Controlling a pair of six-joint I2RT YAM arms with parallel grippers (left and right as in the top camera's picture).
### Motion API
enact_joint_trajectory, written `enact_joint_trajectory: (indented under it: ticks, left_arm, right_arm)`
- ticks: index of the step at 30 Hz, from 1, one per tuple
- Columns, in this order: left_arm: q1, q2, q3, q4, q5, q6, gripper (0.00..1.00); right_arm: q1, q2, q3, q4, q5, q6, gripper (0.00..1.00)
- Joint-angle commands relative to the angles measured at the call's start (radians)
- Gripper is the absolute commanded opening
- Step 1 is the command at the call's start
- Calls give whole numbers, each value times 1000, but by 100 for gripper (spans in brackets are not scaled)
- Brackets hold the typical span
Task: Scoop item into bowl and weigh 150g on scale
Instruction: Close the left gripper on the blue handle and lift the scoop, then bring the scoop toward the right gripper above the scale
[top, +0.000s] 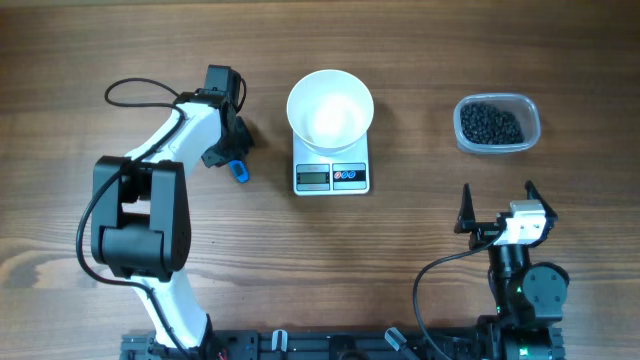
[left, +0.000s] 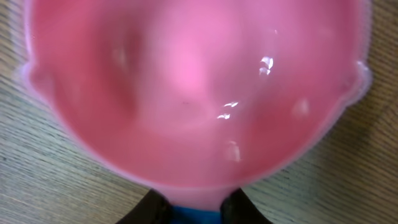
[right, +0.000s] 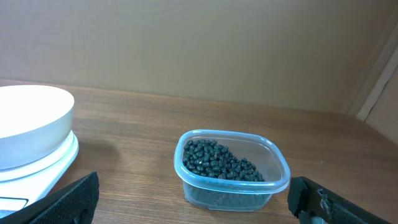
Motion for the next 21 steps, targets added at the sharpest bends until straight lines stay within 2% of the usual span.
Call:
enact_joint_trajectory:
  ticks: [1, 10, 13, 18, 21]
  left_arm:
    - [3, 52, -16, -16, -46, 7, 20]
    - [58, -10, -13, -21, 5, 8, 16]
    - [129, -12, -13, -5, 146, 51, 15]
    - [226, -30, -13, 15, 426, 114, 15]
    - [282, -72, -13, 13, 564, 114, 15]
  right_arm:
    - [3, -6, 1, 3, 14, 8, 100]
    - [3, -6, 1, 3, 14, 8, 100]
    - [3, -6, 1, 32, 30, 14, 100]
    - [3, -6, 1, 50, -108, 123, 100]
    - [2, 0, 65, 48, -102, 142, 100]
